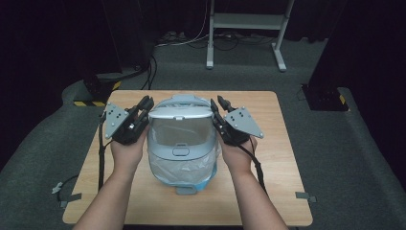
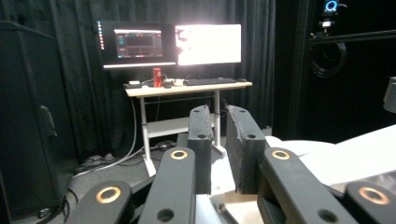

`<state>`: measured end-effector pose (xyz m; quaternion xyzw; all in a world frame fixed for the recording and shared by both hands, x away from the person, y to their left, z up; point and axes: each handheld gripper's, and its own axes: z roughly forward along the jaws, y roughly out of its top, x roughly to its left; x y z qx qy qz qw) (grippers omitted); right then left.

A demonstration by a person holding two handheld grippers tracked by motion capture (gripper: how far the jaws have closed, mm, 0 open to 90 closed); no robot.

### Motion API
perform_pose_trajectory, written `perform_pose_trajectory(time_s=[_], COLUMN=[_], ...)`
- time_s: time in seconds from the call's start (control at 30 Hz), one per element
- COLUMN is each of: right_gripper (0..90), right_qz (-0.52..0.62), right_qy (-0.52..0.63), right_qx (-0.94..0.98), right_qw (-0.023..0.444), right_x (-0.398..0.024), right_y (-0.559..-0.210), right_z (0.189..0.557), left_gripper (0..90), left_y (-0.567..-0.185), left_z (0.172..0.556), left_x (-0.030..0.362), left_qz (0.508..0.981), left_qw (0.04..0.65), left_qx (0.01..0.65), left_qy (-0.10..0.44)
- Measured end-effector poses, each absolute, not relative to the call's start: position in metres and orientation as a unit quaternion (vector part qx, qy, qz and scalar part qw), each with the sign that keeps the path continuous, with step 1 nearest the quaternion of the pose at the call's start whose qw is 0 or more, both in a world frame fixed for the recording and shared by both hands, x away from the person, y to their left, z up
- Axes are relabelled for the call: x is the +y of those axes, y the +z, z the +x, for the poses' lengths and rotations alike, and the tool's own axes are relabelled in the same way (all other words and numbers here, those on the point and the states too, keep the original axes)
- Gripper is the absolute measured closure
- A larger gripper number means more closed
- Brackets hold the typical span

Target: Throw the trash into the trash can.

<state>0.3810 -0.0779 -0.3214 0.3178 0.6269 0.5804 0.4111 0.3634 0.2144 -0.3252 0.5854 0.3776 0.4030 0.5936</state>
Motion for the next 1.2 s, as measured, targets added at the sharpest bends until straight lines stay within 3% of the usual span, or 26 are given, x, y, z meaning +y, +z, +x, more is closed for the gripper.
perform_pose_trajectory(time_s=[0.5, 1.0, 1.2], right_gripper=[71.0, 69.6, 69.6], right_qz=[0.296, 0.293, 0.290], right_qy=[0.599, 0.599, 0.606], right_qx=[0.632, 0.629, 0.624], right_qw=[0.392, 0.399, 0.400], right_x=[-0.076, -0.077, -0.077], right_y=[-0.337, -0.352, -0.355], right_z=[0.357, 0.343, 0.336], left_gripper=[77.2, 48.8, 48.1], left_y=[-0.344, -0.358, -0.360], left_z=[0.347, 0.326, 0.318], left_x=[0.214, 0.216, 0.210], left_qz=[0.584, 0.553, 0.552], left_qw=[0.600, 0.625, 0.629], left_qx=[0.381, 0.387, 0.374], left_qy=[0.393, 0.392, 0.401])
